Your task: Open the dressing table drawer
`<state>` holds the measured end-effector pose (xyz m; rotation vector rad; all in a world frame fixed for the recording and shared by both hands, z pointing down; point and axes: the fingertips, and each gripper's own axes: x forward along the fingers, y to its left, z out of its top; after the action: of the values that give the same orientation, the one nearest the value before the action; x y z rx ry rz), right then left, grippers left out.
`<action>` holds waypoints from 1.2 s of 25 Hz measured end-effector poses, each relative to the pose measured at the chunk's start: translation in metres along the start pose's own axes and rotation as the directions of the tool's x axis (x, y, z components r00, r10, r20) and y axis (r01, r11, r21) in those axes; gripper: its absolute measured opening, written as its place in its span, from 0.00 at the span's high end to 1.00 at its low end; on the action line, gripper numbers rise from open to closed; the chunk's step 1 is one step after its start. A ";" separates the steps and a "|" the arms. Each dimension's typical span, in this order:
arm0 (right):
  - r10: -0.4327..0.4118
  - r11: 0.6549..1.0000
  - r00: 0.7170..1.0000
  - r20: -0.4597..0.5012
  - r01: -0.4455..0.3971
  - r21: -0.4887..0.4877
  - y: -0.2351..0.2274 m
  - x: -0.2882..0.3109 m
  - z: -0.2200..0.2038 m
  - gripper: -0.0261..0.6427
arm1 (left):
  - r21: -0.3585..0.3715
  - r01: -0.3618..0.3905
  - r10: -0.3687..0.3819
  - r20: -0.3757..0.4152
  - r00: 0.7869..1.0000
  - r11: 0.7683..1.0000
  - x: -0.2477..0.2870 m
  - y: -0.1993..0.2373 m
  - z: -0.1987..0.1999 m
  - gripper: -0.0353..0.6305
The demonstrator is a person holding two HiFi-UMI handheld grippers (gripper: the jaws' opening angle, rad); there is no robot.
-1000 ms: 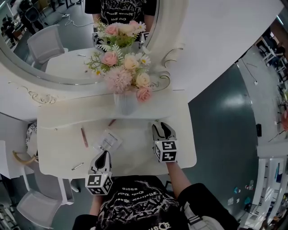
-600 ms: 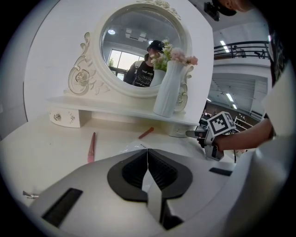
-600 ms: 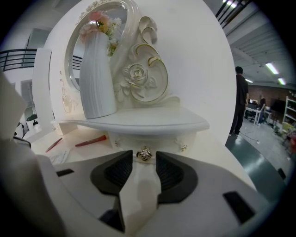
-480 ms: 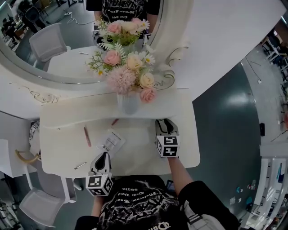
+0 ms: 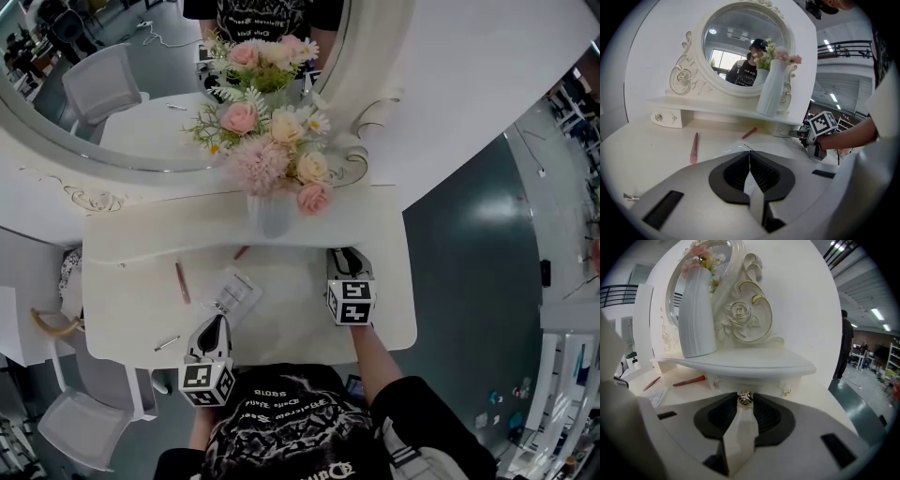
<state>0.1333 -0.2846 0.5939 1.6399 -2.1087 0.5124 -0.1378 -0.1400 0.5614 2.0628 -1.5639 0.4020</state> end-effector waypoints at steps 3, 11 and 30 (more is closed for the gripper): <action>0.000 1.000 1.000 -0.002 0.000 0.002 0.001 0.000 -0.001 0.81 | 0.003 0.001 -0.001 0.001 1.000 1.000 0.000 0.000 0.000 0.92; -0.005 1.000 1.000 -0.011 0.005 -0.004 0.000 0.000 -0.001 0.81 | -0.010 -0.005 0.006 0.013 1.000 1.000 -0.002 0.002 0.000 0.92; -0.015 1.000 0.999 -0.043 0.014 -0.021 0.004 -0.008 -0.008 0.81 | -0.026 -0.008 0.009 0.031 0.999 1.000 -0.006 0.008 0.000 0.92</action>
<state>0.1323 -0.2728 0.5960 1.6178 -2.0628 0.5145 -0.1470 -0.1362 0.5600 2.0526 -1.5885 0.3527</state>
